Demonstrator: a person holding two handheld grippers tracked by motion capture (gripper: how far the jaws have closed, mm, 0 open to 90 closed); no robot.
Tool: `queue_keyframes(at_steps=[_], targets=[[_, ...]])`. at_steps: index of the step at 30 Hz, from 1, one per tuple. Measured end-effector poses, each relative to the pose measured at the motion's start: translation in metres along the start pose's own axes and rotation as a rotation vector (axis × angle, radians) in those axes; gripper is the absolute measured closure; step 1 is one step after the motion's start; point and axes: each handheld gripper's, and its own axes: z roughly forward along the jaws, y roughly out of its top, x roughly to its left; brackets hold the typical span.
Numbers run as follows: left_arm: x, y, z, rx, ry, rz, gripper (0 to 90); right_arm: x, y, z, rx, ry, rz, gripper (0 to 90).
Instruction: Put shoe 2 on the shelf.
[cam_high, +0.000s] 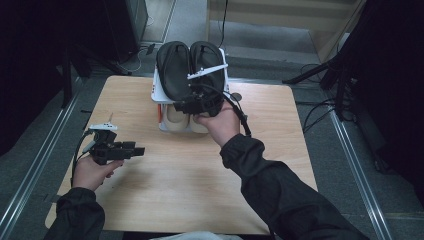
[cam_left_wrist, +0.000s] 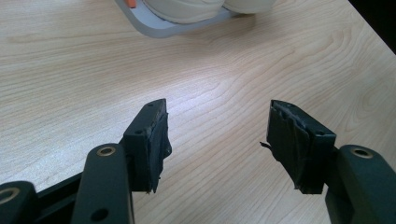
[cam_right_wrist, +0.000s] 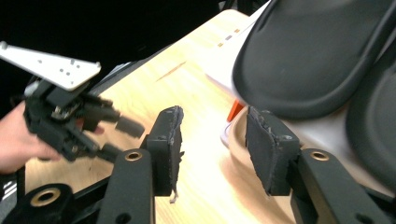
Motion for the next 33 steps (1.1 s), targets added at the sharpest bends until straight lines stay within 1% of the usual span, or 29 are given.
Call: queue_keyframes(at_steps=[1, 2, 3, 4, 6, 8, 9, 14, 15, 16, 19, 24, 27, 28, 30, 33], targets=[[0.000, 0.000, 0.000, 0.000, 0.000, 0.000, 39.2, 0.000, 0.000, 0.000, 0.000, 0.000, 0.000, 56.0], [0.000, 0.000, 0.000, 0.001, -0.001, 0.000, 39.2, 0.002, -0.004, 0.000, 0.000, 0.003, -0.009, 55.7], [0.000, 0.000, 0.000, 0.000, -0.001, -0.001, 39.1, 0.002, -0.008, 0.000, -0.004, 0.012, -0.023, 55.6], [0.000, 0.000, 0.000, 0.000, -0.002, 0.001, 39.1, 0.004, -0.016, 0.001, 0.002, 0.036, -0.028, 55.8], [0.000, 0.000, 0.001, -0.002, 0.001, 0.001, 39.1, 0.005, -0.020, 0.002, 0.007, 0.045, -0.033, 56.1], [-0.001, 0.000, 0.001, 0.000, 0.000, 0.001, 39.2, 0.009, -0.034, 0.005, 0.012, 0.069, -0.074, 56.1], [-0.001, 0.000, 0.001, 0.000, 0.000, 0.001, 39.1, 0.009, -0.034, 0.005, 0.012, 0.069, -0.074, 56.1], [-0.001, 0.000, 0.001, 0.001, 0.000, 0.000, 39.2, 0.008, -0.055, 0.009, 0.001, 0.115, -0.096, 55.3], [-0.001, 0.000, 0.001, 0.001, 0.000, 0.000, 39.2, 0.008, -0.055, 0.009, 0.001, 0.115, -0.096, 55.3], [-0.001, 0.000, 0.001, 0.001, -0.001, 0.000, 39.2, 0.005, -0.064, 0.011, -0.005, 0.144, -0.083, 55.2], [-0.001, 0.000, 0.002, 0.002, 0.000, 0.003, 39.2, 0.001, -0.075, 0.013, -0.014, 0.160, -0.086, 55.2], [-0.002, 0.000, 0.002, 0.002, -0.001, 0.001, 39.1, -0.007, -0.091, 0.012, -0.027, 0.171, -0.110, 55.4], [-0.002, 0.000, 0.001, 0.000, -0.002, 0.010, 39.2, -0.013, -0.101, 0.011, -0.030, 0.195, -0.107, 57.1], [-0.002, 0.000, 0.001, -0.001, -0.002, 0.006, 39.2, -0.014, -0.104, 0.009, -0.027, 0.193, -0.105, 57.2], [-0.003, -0.001, 0.002, -0.002, -0.001, 0.005, 39.2, -0.018, -0.112, 0.007, -0.030, 0.190, -0.117, 57.2], [-0.003, -0.001, 0.002, 0.006, -0.001, 0.012, 39.2, -0.023, -0.120, 0.003, -0.033, 0.186, -0.113, 57.0]])
